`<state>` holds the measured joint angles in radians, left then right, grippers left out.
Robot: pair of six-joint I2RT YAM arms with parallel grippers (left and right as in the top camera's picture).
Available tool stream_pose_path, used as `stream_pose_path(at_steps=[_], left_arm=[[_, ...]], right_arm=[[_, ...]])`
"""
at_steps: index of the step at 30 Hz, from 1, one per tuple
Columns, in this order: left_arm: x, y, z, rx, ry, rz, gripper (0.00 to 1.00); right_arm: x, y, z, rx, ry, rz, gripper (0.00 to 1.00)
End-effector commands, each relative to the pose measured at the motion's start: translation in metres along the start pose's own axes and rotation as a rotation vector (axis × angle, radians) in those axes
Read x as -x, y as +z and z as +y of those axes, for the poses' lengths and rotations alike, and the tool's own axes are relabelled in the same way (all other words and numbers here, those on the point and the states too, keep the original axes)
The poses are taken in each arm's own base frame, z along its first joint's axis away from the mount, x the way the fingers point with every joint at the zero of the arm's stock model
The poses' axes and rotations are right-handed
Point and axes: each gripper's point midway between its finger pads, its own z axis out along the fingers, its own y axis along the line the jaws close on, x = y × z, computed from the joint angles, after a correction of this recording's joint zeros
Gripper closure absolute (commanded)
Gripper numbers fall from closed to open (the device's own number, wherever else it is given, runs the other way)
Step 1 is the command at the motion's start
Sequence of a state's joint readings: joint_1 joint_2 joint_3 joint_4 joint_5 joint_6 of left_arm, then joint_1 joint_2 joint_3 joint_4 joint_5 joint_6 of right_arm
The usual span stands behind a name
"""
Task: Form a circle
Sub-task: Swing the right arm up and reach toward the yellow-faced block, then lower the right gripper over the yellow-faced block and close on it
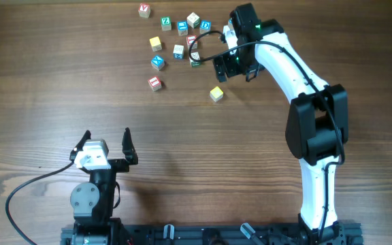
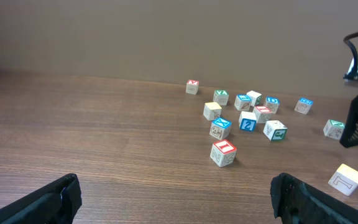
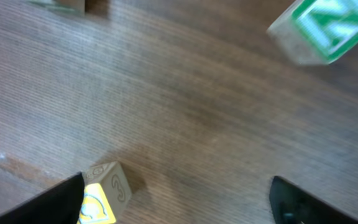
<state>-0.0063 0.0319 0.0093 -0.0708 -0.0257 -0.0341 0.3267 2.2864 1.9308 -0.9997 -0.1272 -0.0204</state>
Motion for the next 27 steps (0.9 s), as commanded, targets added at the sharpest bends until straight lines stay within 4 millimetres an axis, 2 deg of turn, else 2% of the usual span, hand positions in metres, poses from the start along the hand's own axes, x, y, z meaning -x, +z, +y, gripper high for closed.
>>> stream_pose_path(at_steps=[1,3,7,12,15,20,27], left_arm=[[-0.001,0.000,0.002,0.006,0.016,-0.001,0.00],[-0.001,0.000,0.002,0.006,0.016,-0.001,0.00],[-0.001,0.000,0.002,0.006,0.016,-0.001,0.00],[-0.001,0.000,0.002,0.006,0.016,-0.001,0.00],[-0.001,0.000,0.002,0.006,0.016,-0.001,0.00],[-0.001,0.000,0.002,0.006,0.016,-0.001,0.00],[-0.001,0.000,0.002,0.006,0.016,-0.001,0.00]], right_arm=[[-0.022,0.019,0.010,0.056,-0.004,0.072,0.20],[-0.032,0.026,0.014,0.061,-0.051,0.101,0.24],[-0.039,0.033,0.020,0.068,-0.141,0.115,0.21],[-0.031,0.034,0.022,0.066,-0.161,0.080,0.19],[-0.017,0.035,0.023,0.067,-0.168,0.022,0.18],[-0.011,0.023,0.048,0.201,-0.224,-0.018,0.18],[-0.025,0.026,0.068,0.197,-0.330,0.032,0.18]])
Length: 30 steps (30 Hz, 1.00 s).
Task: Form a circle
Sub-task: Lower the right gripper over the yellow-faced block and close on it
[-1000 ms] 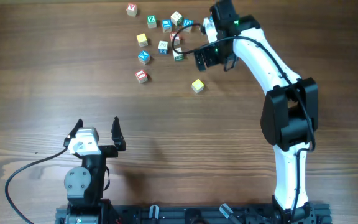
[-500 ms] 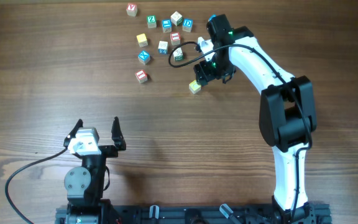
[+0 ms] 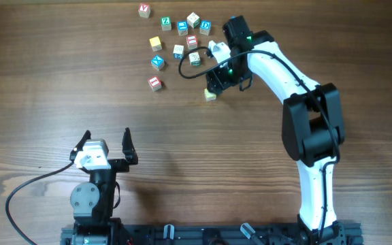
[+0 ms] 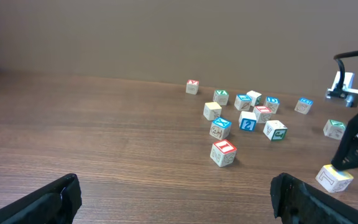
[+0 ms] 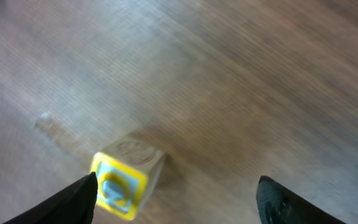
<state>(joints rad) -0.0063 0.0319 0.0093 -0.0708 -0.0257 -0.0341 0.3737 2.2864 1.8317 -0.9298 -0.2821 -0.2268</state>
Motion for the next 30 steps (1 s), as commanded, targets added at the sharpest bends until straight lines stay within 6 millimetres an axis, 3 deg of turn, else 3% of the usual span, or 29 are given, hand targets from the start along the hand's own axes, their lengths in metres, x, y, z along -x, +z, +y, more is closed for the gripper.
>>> stream_pose_path(at_steps=[1,8,18,25,28,30], left_arm=[[-0.001,0.000,0.002,0.006,0.016,-0.001,0.00],[-0.001,0.000,0.002,0.006,0.016,-0.001,0.00],[-0.001,0.000,0.002,0.006,0.016,-0.001,0.00],[-0.001,0.000,0.002,0.006,0.016,-0.001,0.00],[-0.001,0.000,0.002,0.006,0.016,-0.001,0.00],[-0.001,0.000,0.002,0.006,0.016,-0.001,0.00]], right_arm=[[-0.002,0.007,0.022,0.009,-0.087,0.025,0.18],[-0.006,0.012,0.011,-0.195,0.063,0.058,0.20],[-0.004,0.014,0.007,-0.216,0.136,0.037,0.50],[-0.001,0.016,0.019,-0.145,0.127,0.029,0.45],[0.001,0.016,0.019,-0.145,0.125,0.021,0.52],[-0.001,0.016,0.019,-0.144,0.127,0.027,0.26]])
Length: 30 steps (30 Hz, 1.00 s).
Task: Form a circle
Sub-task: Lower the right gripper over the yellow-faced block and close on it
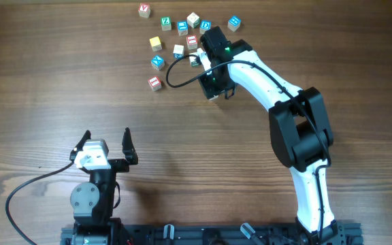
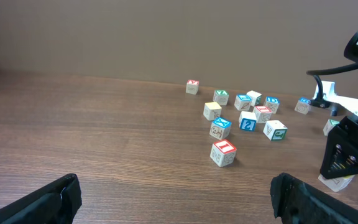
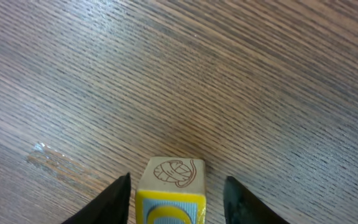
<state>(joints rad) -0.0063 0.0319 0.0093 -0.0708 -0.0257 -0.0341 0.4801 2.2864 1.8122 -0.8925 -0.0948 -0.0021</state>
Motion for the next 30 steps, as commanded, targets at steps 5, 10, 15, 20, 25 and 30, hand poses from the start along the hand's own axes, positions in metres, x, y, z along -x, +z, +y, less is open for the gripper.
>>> stream_pose_path(at_steps=[5,10,15,20,25,30], left_arm=[[-0.001,0.000,0.002,0.006,0.016,-0.001,0.00],[-0.001,0.000,0.002,0.006,0.016,-0.001,0.00],[-0.001,0.000,0.002,0.006,0.016,-0.001,0.00],[-0.001,0.000,0.002,0.006,0.016,-0.001,0.00],[-0.001,0.000,0.002,0.006,0.016,-0.001,0.00],[-0.001,0.000,0.002,0.006,0.016,-0.001,0.00]], right_arm=[[-0.003,0.001,0.002,0.020,0.006,0.009,0.00],[-0.003,0.001,-0.003,-0.011,0.010,0.009,0.42],[-0.004,0.000,-0.012,-0.066,0.017,0.012,0.61],[-0.004,0.000,-0.018,-0.100,0.016,0.011,0.63],[-0.001,-0.005,-0.018,-0.100,0.017,0.005,0.73],[0.009,-0.046,-0.013,-0.093,0.091,-0.061,0.77]])
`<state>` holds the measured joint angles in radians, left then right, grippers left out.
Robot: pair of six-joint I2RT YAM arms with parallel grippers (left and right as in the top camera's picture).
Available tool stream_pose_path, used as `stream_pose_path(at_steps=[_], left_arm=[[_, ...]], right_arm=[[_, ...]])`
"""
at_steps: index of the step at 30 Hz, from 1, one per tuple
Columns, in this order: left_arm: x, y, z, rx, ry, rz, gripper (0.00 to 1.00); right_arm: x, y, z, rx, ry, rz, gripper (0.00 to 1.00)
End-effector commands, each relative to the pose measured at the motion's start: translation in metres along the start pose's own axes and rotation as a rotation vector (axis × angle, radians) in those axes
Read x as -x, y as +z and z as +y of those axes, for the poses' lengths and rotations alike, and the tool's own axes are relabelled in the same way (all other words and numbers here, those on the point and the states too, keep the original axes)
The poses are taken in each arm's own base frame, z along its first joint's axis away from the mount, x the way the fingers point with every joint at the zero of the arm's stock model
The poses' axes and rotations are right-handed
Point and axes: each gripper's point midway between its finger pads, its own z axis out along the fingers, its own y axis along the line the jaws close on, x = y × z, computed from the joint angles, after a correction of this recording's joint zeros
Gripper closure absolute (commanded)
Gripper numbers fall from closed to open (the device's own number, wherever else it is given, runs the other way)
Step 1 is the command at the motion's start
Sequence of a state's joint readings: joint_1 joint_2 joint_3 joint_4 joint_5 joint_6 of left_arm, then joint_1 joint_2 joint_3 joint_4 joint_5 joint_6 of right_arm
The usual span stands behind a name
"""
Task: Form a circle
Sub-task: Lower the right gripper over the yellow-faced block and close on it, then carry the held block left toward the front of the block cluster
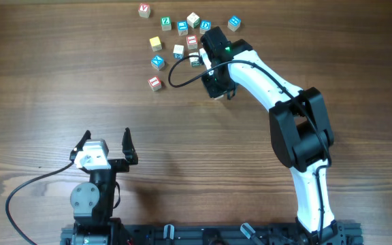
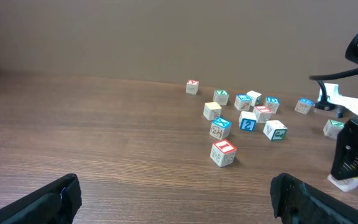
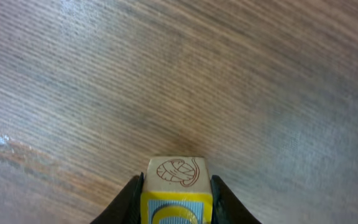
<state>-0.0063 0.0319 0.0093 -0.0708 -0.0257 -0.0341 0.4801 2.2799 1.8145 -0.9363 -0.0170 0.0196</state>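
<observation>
Several small lettered wooden blocks lie loosely clustered at the far side of the table, among them a red one [image 1: 155, 83], a blue one [image 1: 157, 62] and a plain yellow one [image 1: 156, 43]. My right gripper [image 1: 216, 86] is just right of the cluster and shut on a yellow-and-blue block [image 3: 176, 186], its dark fingers [image 3: 132, 199] pressed to both sides. The left wrist view shows that block [image 2: 347, 182] under the right gripper, at the table surface. My left gripper [image 1: 105, 145] rests open and empty near the front edge.
A lone blue block [image 1: 233, 22] lies beyond the right arm. The right arm's cable [image 1: 182, 71] loops over the cluster's near edge. Bare wooden table [image 1: 60, 88] stretches from the cluster to the left gripper.
The right gripper's fingers stood apart on either side of the yellow-and-blue block; now they are shut against its sides. The left arm has not moved.
The right gripper was open to the right of the cluster, with the yellow-and-blue block lying free nearby. Then it stood over that block, then low with its fingers on either side of it. Now it is shut on the block.
</observation>
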Motion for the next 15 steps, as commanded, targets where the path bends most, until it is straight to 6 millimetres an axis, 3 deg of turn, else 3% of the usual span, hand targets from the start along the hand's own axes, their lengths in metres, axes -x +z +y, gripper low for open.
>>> stream_pose_path(at_steps=[1,4,7,15], left_arm=[[-0.001,0.000,0.002,0.006,0.016,-0.001,0.00],[-0.001,0.000,0.002,0.006,0.016,-0.001,0.00],[-0.001,0.000,0.002,0.006,0.016,-0.001,0.00],[-0.001,0.000,0.002,0.006,0.016,-0.001,0.00]], right_arm=[[0.017,-0.052,-0.002,-0.011,0.091,-0.105,0.77],[0.014,-0.080,0.007,0.037,0.109,-0.128,0.77],[0.008,-0.096,0.018,0.099,0.122,-0.120,0.76],[-0.015,-0.094,0.028,0.148,0.219,-0.024,0.77]])
